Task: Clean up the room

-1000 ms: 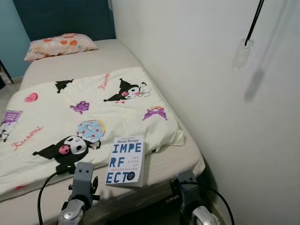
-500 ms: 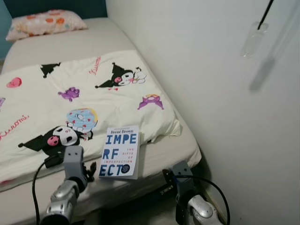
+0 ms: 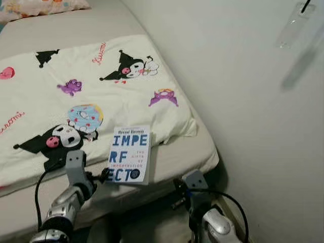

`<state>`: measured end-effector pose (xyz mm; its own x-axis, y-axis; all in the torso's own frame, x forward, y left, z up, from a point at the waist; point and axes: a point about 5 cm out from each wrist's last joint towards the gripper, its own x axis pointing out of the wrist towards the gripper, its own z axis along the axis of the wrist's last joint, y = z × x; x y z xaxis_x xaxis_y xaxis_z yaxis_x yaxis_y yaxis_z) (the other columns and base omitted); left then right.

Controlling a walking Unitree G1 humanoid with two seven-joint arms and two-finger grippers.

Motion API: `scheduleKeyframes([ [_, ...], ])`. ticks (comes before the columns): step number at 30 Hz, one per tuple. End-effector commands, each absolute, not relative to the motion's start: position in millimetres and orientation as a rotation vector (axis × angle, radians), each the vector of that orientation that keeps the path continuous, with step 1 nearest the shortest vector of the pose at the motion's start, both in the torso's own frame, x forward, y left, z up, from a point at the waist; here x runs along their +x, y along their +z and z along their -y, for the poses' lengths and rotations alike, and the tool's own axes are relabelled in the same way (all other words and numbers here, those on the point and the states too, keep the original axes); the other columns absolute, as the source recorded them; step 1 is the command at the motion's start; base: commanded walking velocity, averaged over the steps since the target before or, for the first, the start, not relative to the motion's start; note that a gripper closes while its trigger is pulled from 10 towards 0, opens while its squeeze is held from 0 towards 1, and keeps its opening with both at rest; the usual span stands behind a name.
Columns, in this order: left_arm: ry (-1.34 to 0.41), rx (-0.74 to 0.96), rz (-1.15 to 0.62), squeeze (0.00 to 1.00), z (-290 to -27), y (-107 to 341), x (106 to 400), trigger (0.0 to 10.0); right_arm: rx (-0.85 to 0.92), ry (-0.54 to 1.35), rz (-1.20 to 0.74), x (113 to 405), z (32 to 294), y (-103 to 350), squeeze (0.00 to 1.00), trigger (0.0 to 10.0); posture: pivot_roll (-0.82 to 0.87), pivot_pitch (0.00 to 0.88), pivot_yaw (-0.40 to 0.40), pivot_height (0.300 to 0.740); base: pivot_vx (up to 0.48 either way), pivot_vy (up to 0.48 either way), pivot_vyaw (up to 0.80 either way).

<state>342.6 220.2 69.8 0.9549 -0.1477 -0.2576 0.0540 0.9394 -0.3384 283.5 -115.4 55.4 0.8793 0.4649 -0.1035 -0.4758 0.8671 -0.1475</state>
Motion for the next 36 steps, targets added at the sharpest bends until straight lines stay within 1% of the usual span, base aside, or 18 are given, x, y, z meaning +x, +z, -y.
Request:
scheduleKeyframes([
  [1,-0.124,-0.396,-0.328,1.0,-217.4,60.3,337.7,10.0,-0.168,0.509,-0.092,276.5,113.1,50.4,0.0,10.0,-0.15,0.422,-0.004,0.571,0.0,0.0,0.0],
  [8,-0.181,-0.484,-0.358,1.0,-206.6,66.0,345.3,10.0,-0.183,0.506,-0.074,273.7,115.5,58.3,0.0,10.0,-0.17,0.444,0.01,0.571,0.0,0.0,0.0],
  [11,-0.174,-0.504,-0.374,1.0,-205.9,65.4,345.7,10.0,-0.184,0.504,-0.072,273.0,115.4,59.2,0.0,10.0,-0.17,0.446,0.014,0.571,0.0,0.0,0.0],
  [12,-0.176,-0.544,-0.389,0.96,-205.0,64.6,345.4,10.0,-0.183,0.503,-0.07,272.0,114.9,60.0,0.0,10.0,-0.18,0.446,0.018,0.571,0.0,0.0,0.0],
  [13,-0.173,-0.594,-0.405,0.0,-204.1,63.3,344.8,10.0,-0.182,0.503,-0.068,271.1,114.2,60.7,0.0,10.0,-0.18,0.448,0.022,0.571,0.0,0.0,0.0],
  [14,-0.173,-0.594,-0.405,0.0,-204.1,63.3,344.8,10.0,-0.182,0.503,-0.068,271.1,114.2,60.7,0.0,10.0,-0.18,0.448,0.022,0.571,0.0,0.0,0.0],
  [16,-0.175,-0.669,-0.416,0.0,-203.2,62.3,344.0,10.0,-0.181,0.502,-0.067,269.0,112.4,62.1,0.0,10.0,-0.2,0.455,0.029,0.571,0.0,0.0,0.0],
  [17,-0.175,-0.669,-0.416,0.0,-203.2,62.3,344.0,10.0,-0.181,0.502,-0.067,269.0,112.4,62.1,0.0,10.0,-0.2,0.455,0.029,0.571,0.0,0.0,0.0],
  [18,-0.179,-0.732,-0.42,0.0,-202.3,61.9,343.3,10.0,-0.179,0.503,-0.066,267.7,110.8,63.1,0.0,10.0,-0.2,0.455,0.029,0.571,0.0,0.0,0.0],
  [22,-0.188,-0.784,-0.416,0.0,-202.0,61.8,342.5,10.0,-0.179,0.505,-0.066,265.7,109.5,65.5,0.0,10.0,-0.22,0.46,0.032,0.571,0.0,0.0,0.0],
  [25,-0.228,-0.847,-0.4,0.0,-198.4,64.2,343.2,10.0,-0.181,0.505,-0.071,262.9,109.4,69.0,0.0,10.0,-0.22,0.466,0.029,0.571,0.0,0.0,0.0],
  [29,-0.242,-0.868,-0.394,0.0,-196.3,65.7,344.1,10.0,-0.183,0.505,-0.073,262.1,109.8,70.4,0.0,10.0,-0.22,0.467,0.028,0.571,0.0,0.0,0.0],
  [31,-0.318,-0.897,-0.376,0.0,-187.0,71.6,347.2,10.0,-0.18,0.502,-0.079,260.8,109.7,70.0,0.0,10.0,-0.22,0.465,0.027,0.571,0.0,0.0,0.0],
  [36,-0.387,-0.927,-0.367,0.0,-178.5,75.9,348.8,10.0,-0.178,0.499,-0.083,259.8,108.7,69.7,0.0,10.0,-0.22,0.46,0.028,0.571,0.0,0.0,0.0],
])
